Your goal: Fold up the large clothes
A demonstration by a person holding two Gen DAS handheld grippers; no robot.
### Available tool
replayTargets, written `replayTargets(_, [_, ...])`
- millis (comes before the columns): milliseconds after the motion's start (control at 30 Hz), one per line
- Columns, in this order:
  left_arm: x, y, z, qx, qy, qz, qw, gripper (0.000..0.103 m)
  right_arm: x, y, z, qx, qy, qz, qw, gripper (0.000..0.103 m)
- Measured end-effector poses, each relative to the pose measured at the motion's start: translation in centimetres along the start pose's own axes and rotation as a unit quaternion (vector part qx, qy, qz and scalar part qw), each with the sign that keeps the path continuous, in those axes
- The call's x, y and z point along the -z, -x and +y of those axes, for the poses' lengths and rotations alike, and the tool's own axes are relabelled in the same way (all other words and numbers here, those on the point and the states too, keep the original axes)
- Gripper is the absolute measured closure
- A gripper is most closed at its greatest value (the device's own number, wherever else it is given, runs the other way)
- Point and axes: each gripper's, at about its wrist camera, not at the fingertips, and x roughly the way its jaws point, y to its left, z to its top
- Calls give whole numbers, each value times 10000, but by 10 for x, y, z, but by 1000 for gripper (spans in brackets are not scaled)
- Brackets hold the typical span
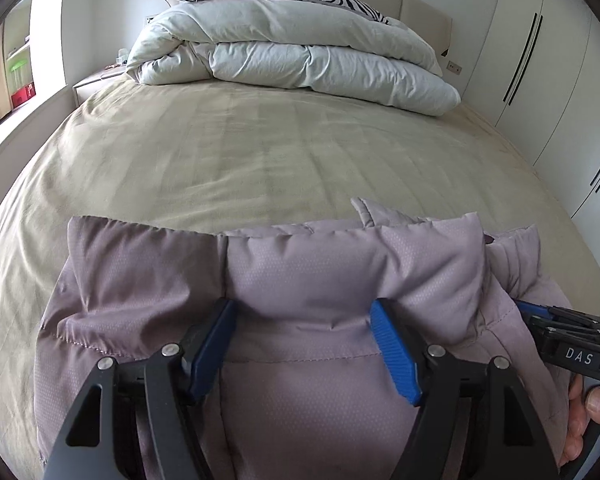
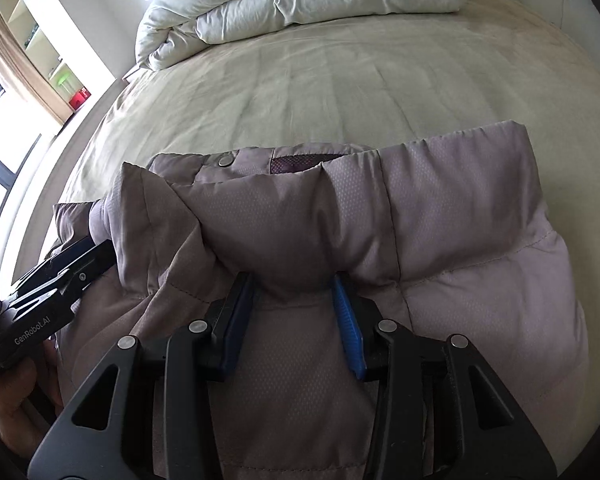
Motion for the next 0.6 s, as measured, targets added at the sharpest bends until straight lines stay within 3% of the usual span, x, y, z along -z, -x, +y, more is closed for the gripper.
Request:
replayTargets(233, [-8,-32,7,-66,114,232,9996,24,-18,-27,-7,253,264,55,9993,64])
replayTargets(600, [-2,-44,5,-171,6,162,9997,24,-18,-38,-9,235,344,-137,9990,64])
